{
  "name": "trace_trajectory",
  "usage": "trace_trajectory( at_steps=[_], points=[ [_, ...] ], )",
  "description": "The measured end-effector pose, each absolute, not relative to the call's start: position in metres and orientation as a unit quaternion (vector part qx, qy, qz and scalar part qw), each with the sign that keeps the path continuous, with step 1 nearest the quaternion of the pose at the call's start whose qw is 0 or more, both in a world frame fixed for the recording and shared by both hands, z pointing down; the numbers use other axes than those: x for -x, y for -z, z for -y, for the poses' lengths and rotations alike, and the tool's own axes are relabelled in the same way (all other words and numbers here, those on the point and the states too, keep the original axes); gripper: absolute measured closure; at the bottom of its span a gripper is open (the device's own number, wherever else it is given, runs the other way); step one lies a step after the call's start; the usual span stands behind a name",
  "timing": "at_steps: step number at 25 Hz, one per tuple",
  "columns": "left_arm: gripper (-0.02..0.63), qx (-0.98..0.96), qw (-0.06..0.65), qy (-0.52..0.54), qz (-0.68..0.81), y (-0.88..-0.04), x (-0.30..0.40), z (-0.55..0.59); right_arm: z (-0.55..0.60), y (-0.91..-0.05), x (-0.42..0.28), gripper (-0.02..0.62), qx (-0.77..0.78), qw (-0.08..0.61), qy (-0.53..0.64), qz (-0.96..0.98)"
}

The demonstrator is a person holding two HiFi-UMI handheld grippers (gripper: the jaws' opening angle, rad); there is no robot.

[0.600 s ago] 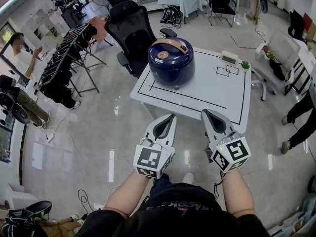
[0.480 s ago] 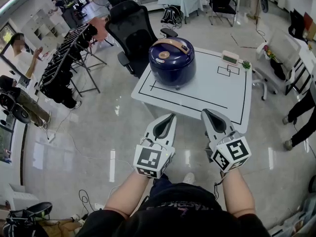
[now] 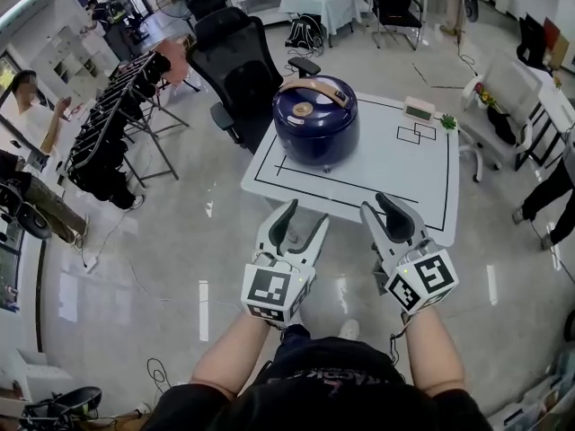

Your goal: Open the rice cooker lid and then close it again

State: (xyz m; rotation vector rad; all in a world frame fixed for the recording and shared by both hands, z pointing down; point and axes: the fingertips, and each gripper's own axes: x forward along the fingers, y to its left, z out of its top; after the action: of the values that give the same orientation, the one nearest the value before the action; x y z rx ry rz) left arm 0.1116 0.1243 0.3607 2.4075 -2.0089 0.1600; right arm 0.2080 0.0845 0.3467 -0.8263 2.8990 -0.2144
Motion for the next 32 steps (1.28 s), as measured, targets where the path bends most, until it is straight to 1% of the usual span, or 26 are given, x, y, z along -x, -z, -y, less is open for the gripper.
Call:
trace_trajectory(
  at_steps=[1,2,3,5,21,26,32],
  points=[
    [0.334,-0.768,-0.003,-0.054,0.638,-0.36,-0.105,-0.121,-0.082,-0.345,-0.203,0.456,0.276,0.061,0.067,-0.957],
    [0.297,-0.768,-0.007,-0.059,0.637,-0.359,-0.099,-0.118,-0.08,-0.342,-0.199,0.425,0.281,0.063,0.063,-0.955],
    [0.279,-0.769,-0.011,-0.066,0.636,-0.359,-0.092,-0.115,-0.077,-0.34,-0.194,0.402,0.288,0.065,0.061,-0.953],
    [0.268,-0.77,-0.016,-0.078,0.633,-0.358,-0.077,-0.11,-0.07,-0.335,-0.185,0.393,0.302,0.071,0.06,-0.949],
    [0.265,-0.803,-0.044,-0.066,0.591,-0.339,0.056,-0.082,-0.045,-0.319,-0.078,0.393,0.379,0.08,0.062,-0.92],
    [0.265,-0.814,-0.054,-0.065,0.575,-0.334,0.077,-0.073,-0.044,-0.313,-0.058,0.393,0.397,0.082,0.054,-0.913],
    [0.266,-0.823,-0.056,-0.063,0.561,-0.333,0.083,-0.058,-0.032,-0.312,-0.051,0.393,0.41,0.082,0.05,-0.907]
  ],
)
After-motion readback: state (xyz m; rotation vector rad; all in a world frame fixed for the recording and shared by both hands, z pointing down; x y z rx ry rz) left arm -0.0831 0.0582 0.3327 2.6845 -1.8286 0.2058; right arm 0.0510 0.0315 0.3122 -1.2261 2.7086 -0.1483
